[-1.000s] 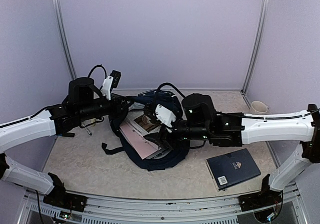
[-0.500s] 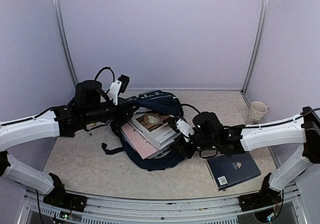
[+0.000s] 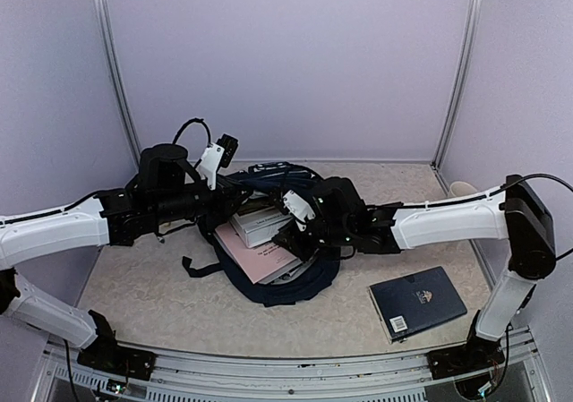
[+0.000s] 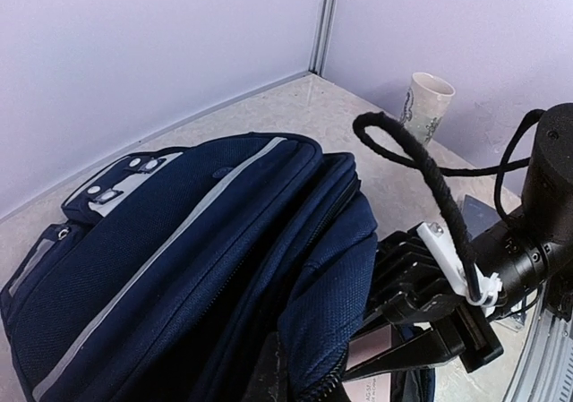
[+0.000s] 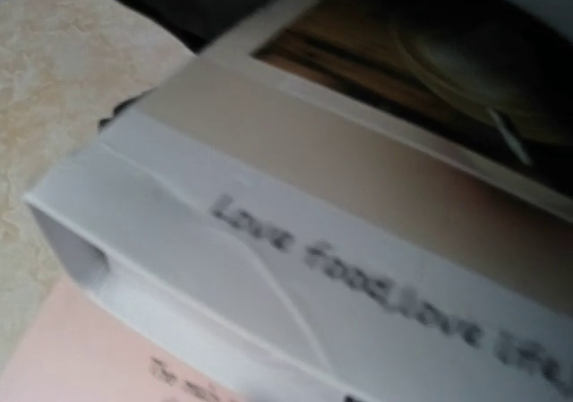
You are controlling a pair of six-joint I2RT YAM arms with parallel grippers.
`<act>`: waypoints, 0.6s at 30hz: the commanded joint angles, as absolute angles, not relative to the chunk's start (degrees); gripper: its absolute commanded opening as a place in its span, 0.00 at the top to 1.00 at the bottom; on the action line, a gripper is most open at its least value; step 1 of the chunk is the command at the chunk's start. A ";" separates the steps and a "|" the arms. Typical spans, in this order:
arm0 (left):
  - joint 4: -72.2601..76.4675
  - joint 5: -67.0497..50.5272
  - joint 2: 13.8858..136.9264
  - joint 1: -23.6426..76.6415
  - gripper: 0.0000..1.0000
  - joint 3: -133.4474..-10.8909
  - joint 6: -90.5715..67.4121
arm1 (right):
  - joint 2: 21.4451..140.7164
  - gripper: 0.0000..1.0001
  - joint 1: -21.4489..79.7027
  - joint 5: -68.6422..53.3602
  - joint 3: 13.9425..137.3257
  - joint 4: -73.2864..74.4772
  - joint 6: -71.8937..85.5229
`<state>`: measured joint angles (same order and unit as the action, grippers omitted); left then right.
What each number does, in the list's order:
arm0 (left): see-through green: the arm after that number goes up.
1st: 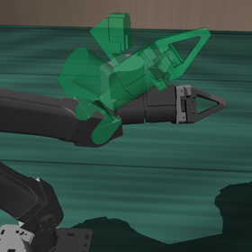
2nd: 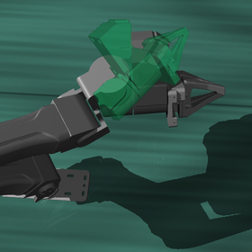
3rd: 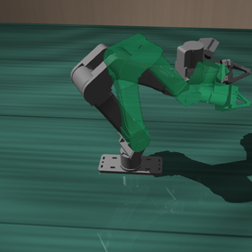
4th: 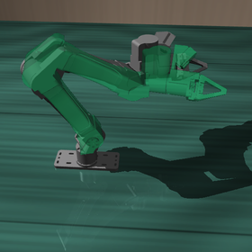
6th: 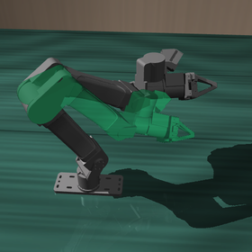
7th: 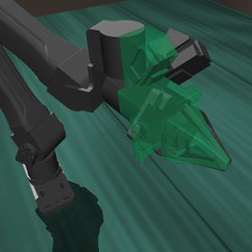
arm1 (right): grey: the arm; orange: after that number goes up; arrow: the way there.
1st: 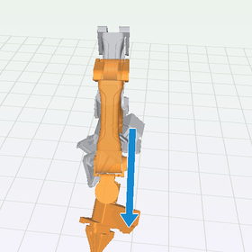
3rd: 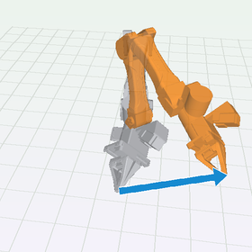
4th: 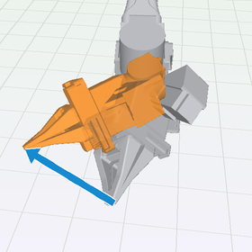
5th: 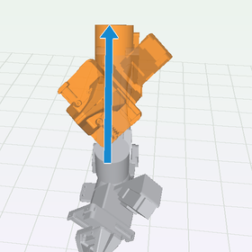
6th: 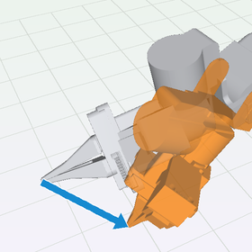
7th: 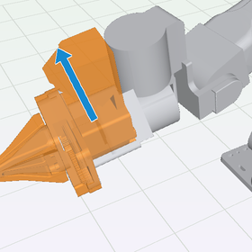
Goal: Pack the student bag
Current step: Adjust the book in the largest pocket of the bag, then move the book to the center of the board.
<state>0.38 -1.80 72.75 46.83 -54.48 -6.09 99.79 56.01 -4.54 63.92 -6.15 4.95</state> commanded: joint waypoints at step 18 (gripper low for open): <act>-2.39 -1.60 66.99 55.61 0.25 -51.51 1.83 | 68.00 0.10 35.31 8.15 41.77 25.44 34.85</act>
